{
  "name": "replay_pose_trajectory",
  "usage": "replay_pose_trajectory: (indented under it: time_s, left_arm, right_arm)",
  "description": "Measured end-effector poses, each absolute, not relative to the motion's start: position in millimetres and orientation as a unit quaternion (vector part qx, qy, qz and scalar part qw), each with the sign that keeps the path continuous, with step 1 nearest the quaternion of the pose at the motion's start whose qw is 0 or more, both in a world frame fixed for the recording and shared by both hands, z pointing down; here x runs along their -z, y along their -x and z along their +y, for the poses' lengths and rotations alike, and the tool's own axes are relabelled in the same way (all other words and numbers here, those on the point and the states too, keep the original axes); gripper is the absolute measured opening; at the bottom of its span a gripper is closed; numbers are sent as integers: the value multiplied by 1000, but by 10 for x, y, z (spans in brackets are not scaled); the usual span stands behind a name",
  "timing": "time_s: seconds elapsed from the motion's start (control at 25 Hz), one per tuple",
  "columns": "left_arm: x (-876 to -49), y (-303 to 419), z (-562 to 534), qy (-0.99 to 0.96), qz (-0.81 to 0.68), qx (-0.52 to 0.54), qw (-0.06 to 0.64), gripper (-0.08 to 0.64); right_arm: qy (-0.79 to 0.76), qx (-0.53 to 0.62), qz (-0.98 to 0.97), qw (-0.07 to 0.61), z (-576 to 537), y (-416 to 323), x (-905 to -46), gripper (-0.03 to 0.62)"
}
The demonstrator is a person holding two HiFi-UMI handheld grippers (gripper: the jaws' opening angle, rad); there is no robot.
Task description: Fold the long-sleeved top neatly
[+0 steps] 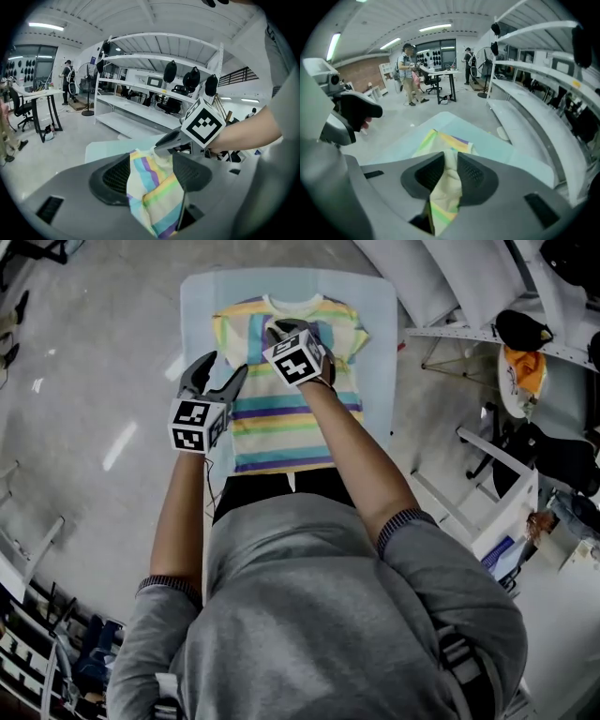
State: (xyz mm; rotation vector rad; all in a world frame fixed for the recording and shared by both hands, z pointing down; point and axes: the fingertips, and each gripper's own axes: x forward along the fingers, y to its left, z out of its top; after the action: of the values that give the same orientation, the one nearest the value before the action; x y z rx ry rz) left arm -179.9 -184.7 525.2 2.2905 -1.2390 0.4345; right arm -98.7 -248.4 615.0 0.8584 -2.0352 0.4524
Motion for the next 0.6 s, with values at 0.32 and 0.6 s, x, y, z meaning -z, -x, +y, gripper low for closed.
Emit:
replay_pose_trajectory:
  time_s: [0.32,0.6]
  left_arm:
    - [-5443,1861,-1922,-840,-444,-165,264,305]
    - [-5712,1782,-1820,-841,-421,-203,271,305]
  right_arm:
    - [-313,-215,-826,417,-2334,1060,-6214,249]
    - [-372,-220,-790,434,-2250,81,-6259,273]
